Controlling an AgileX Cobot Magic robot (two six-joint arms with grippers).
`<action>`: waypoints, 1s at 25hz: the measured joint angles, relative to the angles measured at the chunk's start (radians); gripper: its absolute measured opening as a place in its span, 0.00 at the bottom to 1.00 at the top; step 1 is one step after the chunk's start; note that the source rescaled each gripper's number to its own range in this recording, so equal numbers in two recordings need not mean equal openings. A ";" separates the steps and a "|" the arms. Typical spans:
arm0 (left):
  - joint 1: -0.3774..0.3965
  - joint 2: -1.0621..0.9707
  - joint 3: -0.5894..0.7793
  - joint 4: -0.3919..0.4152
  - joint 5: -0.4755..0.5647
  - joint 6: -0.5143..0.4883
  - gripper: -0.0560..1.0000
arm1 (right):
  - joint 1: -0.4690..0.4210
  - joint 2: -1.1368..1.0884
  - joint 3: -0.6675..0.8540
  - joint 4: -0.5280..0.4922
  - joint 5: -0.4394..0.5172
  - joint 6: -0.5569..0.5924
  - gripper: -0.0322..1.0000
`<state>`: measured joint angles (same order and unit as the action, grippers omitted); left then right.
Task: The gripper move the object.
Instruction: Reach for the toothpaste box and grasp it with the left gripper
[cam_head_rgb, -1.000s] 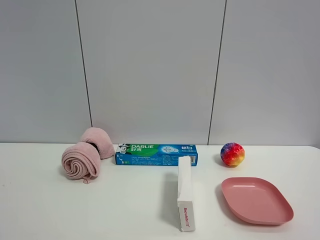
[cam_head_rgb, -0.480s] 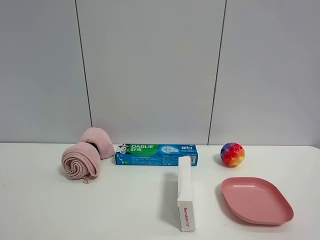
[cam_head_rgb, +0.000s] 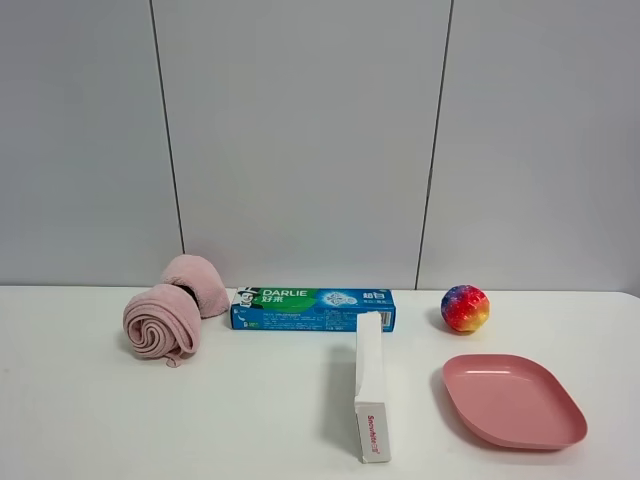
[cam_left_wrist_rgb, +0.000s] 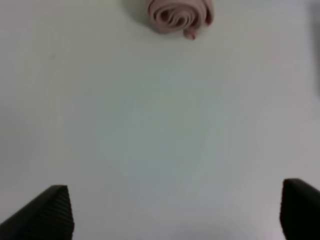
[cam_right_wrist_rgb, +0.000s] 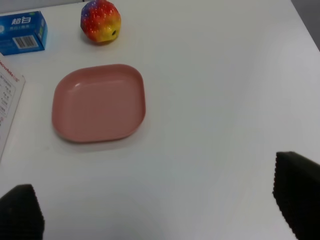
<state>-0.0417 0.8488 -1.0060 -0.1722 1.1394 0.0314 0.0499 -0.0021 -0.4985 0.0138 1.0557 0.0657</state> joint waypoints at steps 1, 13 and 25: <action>-0.002 0.052 -0.034 -0.020 -0.018 0.004 0.97 | 0.000 0.000 0.000 0.000 0.000 0.000 1.00; -0.413 0.598 -0.309 0.029 -0.146 -0.167 0.97 | 0.000 0.000 0.000 0.000 0.000 0.000 1.00; -0.638 0.925 -0.445 0.097 -0.203 -0.392 0.97 | 0.000 0.000 0.000 0.000 0.000 0.000 1.00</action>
<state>-0.6796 1.7735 -1.4507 -0.0750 0.9367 -0.3605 0.0499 -0.0021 -0.4985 0.0138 1.0557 0.0657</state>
